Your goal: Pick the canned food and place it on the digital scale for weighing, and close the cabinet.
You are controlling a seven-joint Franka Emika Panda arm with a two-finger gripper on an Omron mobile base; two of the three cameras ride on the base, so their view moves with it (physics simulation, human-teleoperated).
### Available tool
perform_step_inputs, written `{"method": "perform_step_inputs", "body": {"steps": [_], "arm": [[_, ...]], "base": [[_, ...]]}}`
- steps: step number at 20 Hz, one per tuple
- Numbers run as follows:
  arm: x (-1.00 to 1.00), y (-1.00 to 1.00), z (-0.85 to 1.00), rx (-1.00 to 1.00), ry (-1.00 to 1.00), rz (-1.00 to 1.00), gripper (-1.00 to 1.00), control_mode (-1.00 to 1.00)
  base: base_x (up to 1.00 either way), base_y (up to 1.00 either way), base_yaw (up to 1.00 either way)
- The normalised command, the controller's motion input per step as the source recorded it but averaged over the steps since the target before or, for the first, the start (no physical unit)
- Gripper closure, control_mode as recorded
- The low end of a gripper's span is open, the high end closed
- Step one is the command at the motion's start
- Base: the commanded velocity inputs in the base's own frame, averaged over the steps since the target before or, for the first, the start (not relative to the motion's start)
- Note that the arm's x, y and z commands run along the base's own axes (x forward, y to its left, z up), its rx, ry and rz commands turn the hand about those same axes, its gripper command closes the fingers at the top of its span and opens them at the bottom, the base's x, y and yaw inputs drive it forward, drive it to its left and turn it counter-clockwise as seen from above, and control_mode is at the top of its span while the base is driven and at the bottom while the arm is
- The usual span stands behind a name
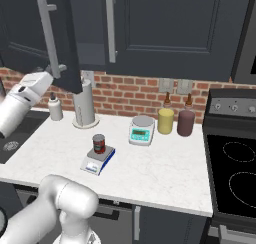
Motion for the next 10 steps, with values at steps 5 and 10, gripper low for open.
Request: {"method": "perform_step_inputs", "body": {"steps": [5, 10], "arm": [[0.69, 0.25, 0.33, -0.21, 0.03, -0.33, -1.0, -1.0], [0.55, 0.09, 0.47, -0.13, 0.0, -0.27, -1.0, -1.0]], "base": [[0.0, 0.0, 0.0], [0.0, 0.0, 0.0]]}}
